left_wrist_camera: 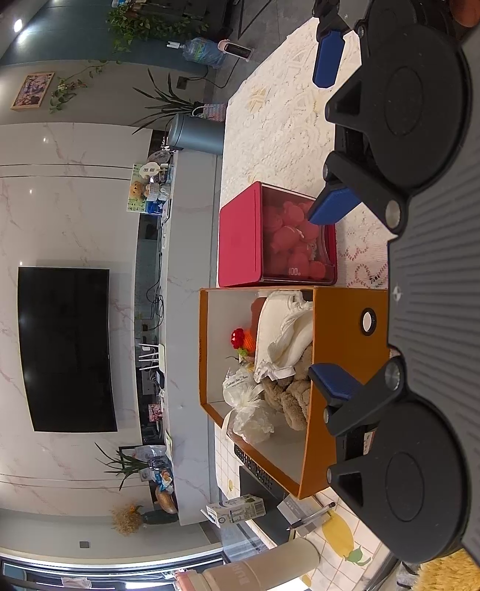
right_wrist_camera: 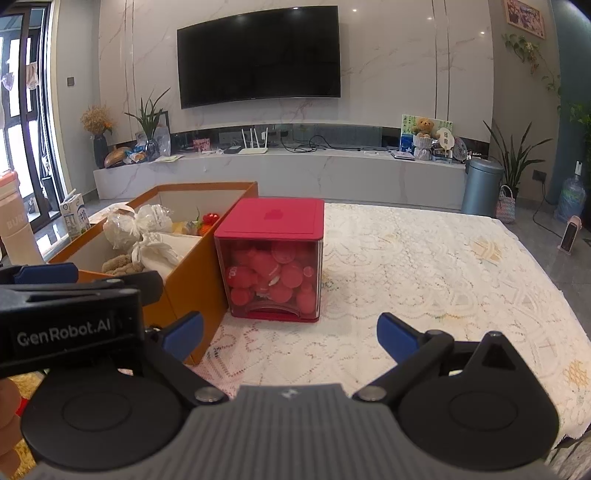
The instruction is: Organize soft objects
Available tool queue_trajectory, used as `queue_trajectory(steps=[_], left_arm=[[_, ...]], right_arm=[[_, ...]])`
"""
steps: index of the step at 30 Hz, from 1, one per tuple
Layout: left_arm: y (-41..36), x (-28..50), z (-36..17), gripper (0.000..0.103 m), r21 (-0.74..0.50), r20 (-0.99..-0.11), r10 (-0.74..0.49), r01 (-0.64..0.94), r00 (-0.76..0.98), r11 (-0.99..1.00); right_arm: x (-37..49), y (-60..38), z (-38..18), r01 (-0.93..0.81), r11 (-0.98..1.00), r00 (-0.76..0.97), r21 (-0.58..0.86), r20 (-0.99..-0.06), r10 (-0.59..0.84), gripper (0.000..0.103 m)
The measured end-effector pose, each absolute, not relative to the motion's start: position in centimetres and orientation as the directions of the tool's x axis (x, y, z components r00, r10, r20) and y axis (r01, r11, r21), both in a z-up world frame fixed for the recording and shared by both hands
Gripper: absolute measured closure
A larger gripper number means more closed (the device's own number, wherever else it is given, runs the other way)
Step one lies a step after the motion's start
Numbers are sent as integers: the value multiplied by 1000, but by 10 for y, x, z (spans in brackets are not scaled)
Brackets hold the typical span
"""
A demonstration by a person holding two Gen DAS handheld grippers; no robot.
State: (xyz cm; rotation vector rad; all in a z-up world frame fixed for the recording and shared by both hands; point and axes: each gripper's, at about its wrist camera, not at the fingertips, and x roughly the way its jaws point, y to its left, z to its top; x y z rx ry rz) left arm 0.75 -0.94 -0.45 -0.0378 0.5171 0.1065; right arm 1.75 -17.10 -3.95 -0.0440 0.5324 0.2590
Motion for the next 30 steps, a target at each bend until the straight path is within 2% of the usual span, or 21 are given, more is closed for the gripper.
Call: queue_trajectory(steps=[30], left_arm=[[-10, 8, -6, 4, 0, -501, 108, -124, 859, 992]], right_arm=[[17, -170, -41, -243, 970, 835, 22, -504, 221, 5]])
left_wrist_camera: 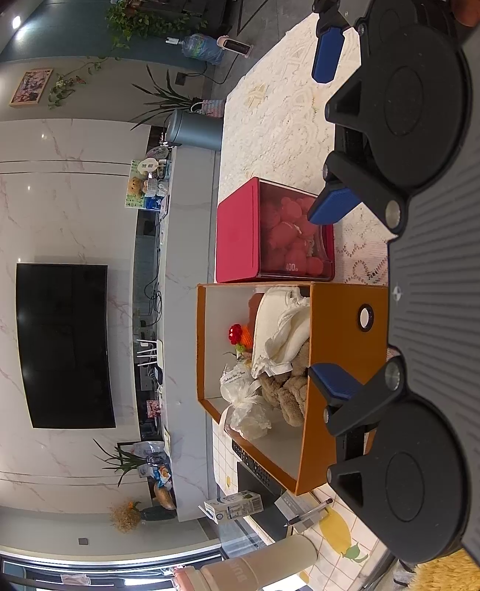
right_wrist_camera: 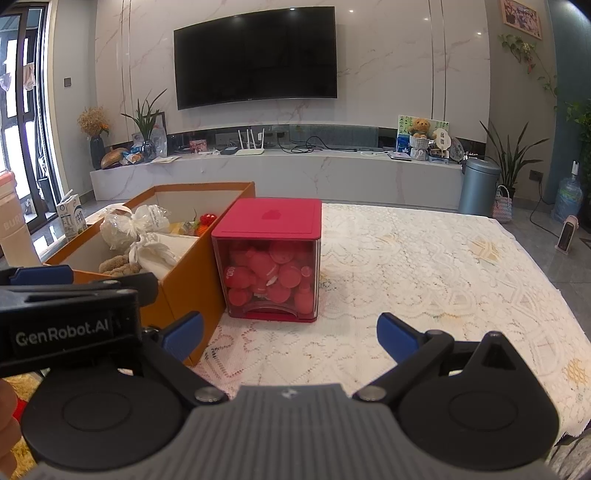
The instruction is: Organize soft objects
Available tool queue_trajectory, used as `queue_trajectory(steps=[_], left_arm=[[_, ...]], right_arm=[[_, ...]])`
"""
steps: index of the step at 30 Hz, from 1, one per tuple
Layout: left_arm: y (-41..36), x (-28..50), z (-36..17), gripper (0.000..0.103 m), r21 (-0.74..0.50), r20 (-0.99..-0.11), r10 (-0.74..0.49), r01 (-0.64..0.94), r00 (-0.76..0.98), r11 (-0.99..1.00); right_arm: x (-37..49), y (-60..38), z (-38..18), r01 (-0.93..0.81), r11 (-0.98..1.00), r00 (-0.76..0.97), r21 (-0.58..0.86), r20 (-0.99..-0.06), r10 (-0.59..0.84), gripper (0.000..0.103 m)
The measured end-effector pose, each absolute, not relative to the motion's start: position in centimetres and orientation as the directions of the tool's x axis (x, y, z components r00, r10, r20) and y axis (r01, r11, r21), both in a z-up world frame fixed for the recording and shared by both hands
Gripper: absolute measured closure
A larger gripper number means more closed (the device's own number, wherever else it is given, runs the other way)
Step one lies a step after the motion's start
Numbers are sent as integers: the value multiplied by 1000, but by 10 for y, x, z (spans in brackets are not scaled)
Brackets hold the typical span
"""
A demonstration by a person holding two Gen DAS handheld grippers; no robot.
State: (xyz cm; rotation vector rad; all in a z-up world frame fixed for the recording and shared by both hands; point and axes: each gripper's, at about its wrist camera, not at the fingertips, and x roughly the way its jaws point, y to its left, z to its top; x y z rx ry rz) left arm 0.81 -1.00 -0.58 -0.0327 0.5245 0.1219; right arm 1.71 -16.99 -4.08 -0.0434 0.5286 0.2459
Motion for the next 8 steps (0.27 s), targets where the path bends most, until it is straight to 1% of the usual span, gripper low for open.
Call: queue_trajectory(steps=[8], left_arm=[[-14, 5, -6, 4, 20, -489, 124, -131, 864, 991]], right_arm=[[18, -170, -42, -245, 969, 833, 20, -507, 221, 5]])
